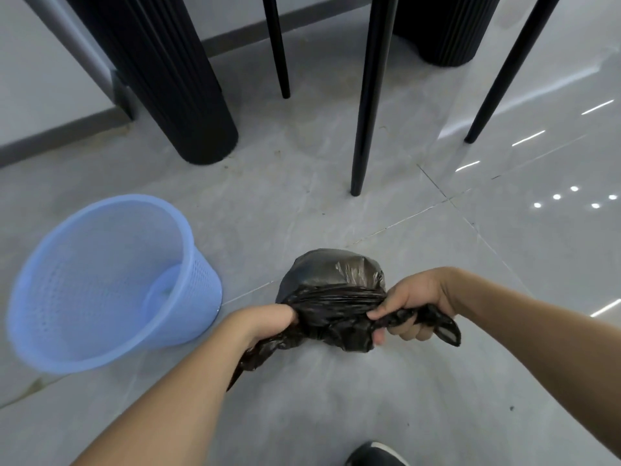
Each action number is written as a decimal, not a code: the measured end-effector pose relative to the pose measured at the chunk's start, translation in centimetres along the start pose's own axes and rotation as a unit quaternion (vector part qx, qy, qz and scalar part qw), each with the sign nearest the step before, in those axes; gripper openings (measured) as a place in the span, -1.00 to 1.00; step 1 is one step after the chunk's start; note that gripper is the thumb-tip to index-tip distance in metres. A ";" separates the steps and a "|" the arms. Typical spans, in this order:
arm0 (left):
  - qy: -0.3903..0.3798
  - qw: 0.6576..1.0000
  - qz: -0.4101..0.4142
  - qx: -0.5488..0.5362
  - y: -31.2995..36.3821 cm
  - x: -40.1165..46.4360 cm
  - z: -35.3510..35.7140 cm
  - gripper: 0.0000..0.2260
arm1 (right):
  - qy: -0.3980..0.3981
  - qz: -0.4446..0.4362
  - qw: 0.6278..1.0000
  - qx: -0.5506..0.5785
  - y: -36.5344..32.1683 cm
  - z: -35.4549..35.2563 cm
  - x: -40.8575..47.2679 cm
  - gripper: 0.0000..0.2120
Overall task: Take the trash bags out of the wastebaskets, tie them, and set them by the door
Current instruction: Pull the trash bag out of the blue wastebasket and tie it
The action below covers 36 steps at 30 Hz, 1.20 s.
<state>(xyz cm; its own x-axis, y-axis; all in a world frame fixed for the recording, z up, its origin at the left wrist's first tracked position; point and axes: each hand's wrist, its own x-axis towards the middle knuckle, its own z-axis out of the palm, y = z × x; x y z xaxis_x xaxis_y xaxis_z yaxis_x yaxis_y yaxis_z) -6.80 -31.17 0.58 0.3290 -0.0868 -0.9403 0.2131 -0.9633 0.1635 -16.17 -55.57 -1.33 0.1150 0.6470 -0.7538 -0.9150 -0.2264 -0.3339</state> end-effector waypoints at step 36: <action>0.447 0.822 0.257 0.243 -2.4 4.1 6.3 -0.62 | 0.006 -0.500 0.754 0.426 -8.1 2.2 3.6 -0.71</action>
<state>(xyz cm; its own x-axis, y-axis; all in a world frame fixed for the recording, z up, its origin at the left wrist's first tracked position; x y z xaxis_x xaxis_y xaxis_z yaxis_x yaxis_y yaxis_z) -11.79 -30.84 -5.53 0.8514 -0.5013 -0.1544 -0.4858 -0.8646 0.1282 -9.13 -49.80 -0.14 0.9105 0.1768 -0.3739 -0.2849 0.9234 -0.2572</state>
